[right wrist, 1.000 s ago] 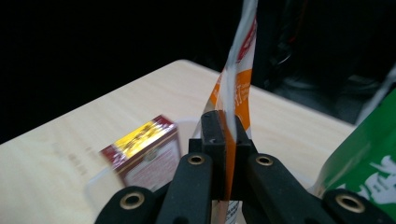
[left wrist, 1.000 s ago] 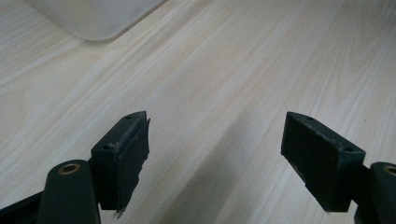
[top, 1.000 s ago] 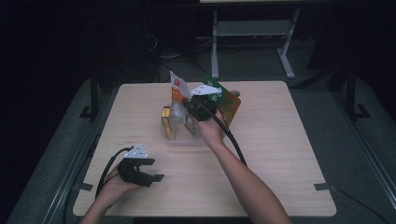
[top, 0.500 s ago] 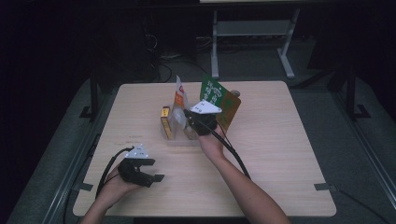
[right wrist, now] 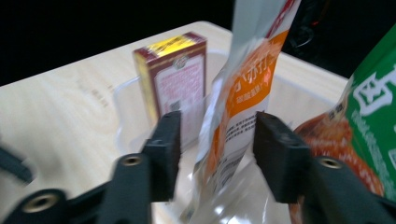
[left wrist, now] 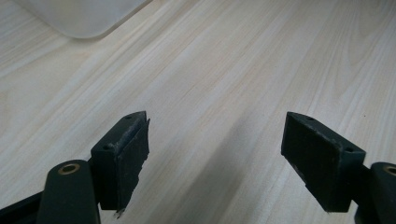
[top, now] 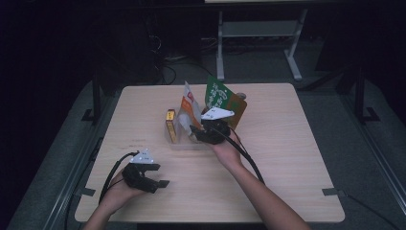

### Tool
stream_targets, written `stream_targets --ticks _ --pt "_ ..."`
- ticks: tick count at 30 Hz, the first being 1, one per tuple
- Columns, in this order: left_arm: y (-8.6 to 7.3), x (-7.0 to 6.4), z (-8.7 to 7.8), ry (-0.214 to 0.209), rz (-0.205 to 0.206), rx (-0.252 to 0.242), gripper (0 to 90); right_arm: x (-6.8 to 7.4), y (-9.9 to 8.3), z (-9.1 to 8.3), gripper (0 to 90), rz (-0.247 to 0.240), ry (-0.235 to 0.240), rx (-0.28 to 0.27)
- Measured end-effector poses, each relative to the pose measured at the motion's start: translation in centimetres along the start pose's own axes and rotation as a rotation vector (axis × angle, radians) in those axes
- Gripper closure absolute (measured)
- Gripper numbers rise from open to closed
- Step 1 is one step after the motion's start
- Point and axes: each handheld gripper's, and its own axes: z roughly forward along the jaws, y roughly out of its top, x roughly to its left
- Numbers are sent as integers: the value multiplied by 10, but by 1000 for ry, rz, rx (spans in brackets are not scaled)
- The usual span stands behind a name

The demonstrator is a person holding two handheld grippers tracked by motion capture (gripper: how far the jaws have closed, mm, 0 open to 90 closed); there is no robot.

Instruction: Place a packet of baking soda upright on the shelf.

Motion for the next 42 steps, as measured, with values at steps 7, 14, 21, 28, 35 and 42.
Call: stream_targets --ticks 7,14,21,28,35,42 --pt "1 -1 1 -7 16 -4 215 -8 -9 -21 363 -56 63 74" --pt "1 -1 1 -7 42 1 204 -15 -16 -42 327 -69 115 92" --pt "2 -2 1 -10 46 -10 195 -21 -27 -66 309 -114 158 95" --pt "2 -4 1 -13 53 -16 189 -27 -40 -90 272 -141 166 111" --pt "2 -6 2 -18 50 -24 183 -36 -54 -110 267 -146 164 118" --pt "2 -7 3 -21 65 -26 174 -42 -70 -124 249 -156 174 123"
